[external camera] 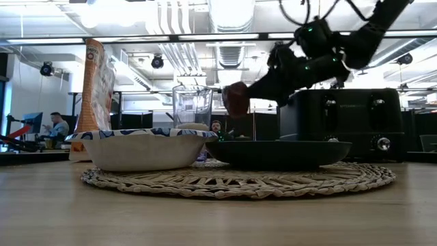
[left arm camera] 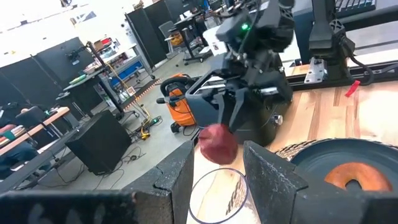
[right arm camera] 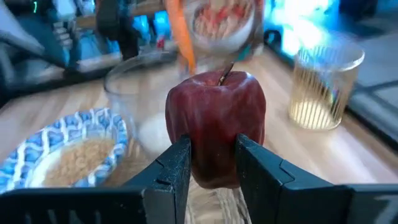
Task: Arrange a breakfast setting
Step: Put the red apple on the brown placemat to the right of the cup of milk
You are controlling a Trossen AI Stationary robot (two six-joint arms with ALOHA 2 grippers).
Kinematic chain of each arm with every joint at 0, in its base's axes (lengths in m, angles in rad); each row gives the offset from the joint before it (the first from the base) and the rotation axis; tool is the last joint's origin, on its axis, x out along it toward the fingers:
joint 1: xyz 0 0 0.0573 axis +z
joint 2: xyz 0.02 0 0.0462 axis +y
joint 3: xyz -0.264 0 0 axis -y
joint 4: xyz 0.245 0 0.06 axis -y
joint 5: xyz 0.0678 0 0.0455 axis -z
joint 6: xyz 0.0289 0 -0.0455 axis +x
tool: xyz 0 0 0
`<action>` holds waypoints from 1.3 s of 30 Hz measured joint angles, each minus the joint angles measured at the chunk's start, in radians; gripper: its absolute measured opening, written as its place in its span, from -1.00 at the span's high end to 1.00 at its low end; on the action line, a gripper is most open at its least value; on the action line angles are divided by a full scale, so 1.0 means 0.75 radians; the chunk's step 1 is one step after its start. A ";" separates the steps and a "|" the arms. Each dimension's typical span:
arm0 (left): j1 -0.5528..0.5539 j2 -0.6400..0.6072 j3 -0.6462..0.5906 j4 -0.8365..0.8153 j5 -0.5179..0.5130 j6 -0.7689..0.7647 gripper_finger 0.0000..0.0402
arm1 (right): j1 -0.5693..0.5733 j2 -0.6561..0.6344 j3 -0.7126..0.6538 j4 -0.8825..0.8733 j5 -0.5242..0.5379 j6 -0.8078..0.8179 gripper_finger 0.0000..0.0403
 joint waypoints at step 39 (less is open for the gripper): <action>0.000 0.000 0.000 -0.109 0.001 -0.015 0.39 | 0.439 0.248 -0.105 0.251 0.770 0.333 0.47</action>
